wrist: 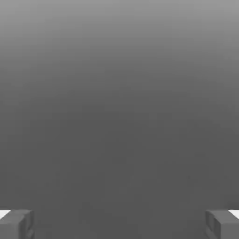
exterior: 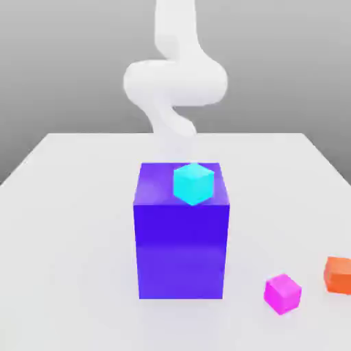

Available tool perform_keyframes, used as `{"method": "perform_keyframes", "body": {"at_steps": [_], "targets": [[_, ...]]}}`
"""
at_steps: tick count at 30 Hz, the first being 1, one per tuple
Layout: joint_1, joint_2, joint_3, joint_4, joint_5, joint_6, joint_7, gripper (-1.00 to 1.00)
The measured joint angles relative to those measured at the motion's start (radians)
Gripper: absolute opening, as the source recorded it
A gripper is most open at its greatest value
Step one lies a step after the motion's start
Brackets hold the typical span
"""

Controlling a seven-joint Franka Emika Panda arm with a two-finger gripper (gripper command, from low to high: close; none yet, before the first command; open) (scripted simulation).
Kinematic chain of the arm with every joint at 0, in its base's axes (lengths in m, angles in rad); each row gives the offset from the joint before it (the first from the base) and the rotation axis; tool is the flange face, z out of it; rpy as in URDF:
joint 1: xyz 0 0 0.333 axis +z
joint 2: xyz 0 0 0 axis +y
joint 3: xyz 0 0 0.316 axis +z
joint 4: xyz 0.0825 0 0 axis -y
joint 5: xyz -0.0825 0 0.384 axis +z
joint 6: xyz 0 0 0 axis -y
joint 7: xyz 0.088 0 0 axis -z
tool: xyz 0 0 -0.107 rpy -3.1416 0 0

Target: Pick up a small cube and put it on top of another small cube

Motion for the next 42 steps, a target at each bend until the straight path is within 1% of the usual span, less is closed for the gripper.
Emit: {"method": "perform_keyframes", "body": {"at_steps": [12, 19, 24, 26, 29, 30, 37, 38, 42], "targets": [[0.048, 0.441, 0.156, -0.132, -0.079, 0.211, 0.055, 0.00], [0.114, 0.695, 0.219, -0.208, -0.127, 0.332, 0.089, 0.00], [0.163, 0.873, 0.242, -0.260, -0.140, 0.421, 0.097, 0.00], [0.183, 0.946, 0.224, -0.256, -0.177, 0.471, 0.125, 0.00], [0.240, 1.055, 0.155, -0.234, -0.245, 0.553, 0.177, 0.00], [0.261, 1.086, 0.131, -0.228, -0.261, 0.577, 0.189, -1.00], [0.263, 1.091, 0.128, -0.227, -0.266, 0.582, 0.194, -1.00], [0.247, 1.068, 0.147, -0.232, -0.255, 0.564, 0.185, -1.00], [0.196, 0.933, 0.220, -0.263, -0.155, 0.461, 0.109, -1.00]]}}
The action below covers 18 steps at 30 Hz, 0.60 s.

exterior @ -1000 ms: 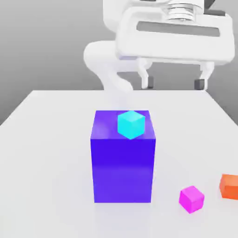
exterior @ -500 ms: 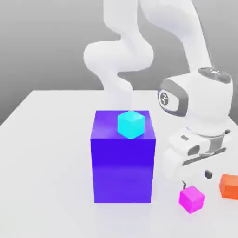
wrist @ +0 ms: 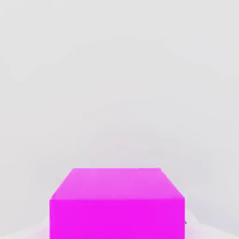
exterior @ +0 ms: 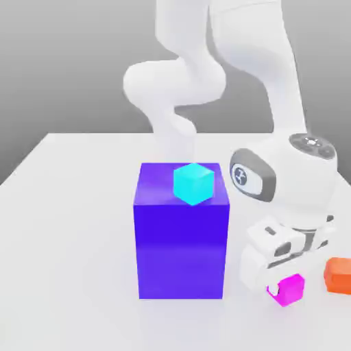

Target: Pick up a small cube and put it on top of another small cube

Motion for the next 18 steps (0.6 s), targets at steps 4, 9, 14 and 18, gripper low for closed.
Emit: {"method": "perform_keyframes", "body": {"at_steps": [4, 9, 14, 18], "targets": [[-0.086, -0.030, 0.002, 0.032, 0.109, -0.067, -0.098, -1.00], [-0.250, 0.009, -0.108, 0.152, 0.180, -0.149, -0.172, -1.00], [-0.379, 0.046, -0.220, 0.243, 0.208, -0.204, -0.208, -1.00], [-0.480, 0.069, -0.305, 0.308, 0.228, -0.244, -0.235, -1.00]]}}
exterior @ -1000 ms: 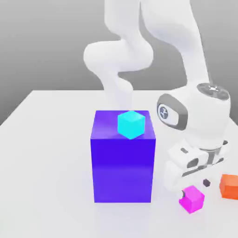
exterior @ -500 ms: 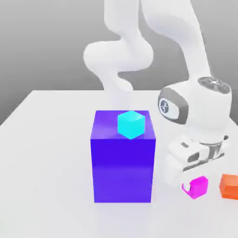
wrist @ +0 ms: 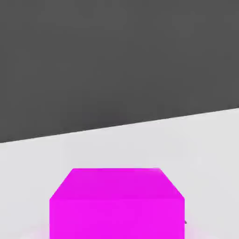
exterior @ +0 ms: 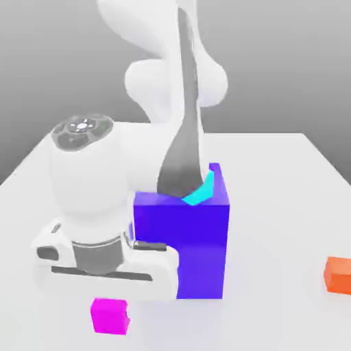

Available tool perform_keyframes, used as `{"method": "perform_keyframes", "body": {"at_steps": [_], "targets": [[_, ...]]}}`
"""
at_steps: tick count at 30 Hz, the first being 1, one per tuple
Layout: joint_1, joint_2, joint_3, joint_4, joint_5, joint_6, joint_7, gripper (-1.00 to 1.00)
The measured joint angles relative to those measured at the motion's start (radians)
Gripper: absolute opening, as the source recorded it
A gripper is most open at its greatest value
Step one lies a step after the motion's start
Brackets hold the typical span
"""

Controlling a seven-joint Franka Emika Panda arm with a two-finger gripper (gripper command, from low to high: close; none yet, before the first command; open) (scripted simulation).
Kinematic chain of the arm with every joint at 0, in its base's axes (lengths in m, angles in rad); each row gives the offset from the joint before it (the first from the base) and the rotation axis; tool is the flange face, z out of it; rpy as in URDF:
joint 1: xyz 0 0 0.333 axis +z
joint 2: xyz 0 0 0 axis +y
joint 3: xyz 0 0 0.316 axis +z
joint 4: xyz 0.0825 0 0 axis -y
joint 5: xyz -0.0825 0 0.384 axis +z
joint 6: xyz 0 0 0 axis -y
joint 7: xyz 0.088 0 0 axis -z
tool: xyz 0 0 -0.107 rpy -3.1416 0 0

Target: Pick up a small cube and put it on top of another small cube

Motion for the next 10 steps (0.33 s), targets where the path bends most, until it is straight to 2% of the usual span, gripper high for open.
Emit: {"method": "perform_keyframes", "body": {"at_steps": [5, 6, 10], "targets": [[-0.143, 0.117, -0.081, 0.114, 0.051, 0.008, -0.050, -1.00], [-0.172, 0.165, -0.088, 0.145, 0.066, 0.026, -0.061, 1.00], [-0.172, 0.165, -0.088, 0.145, 0.066, 0.026, -0.061, 1.00]]}}
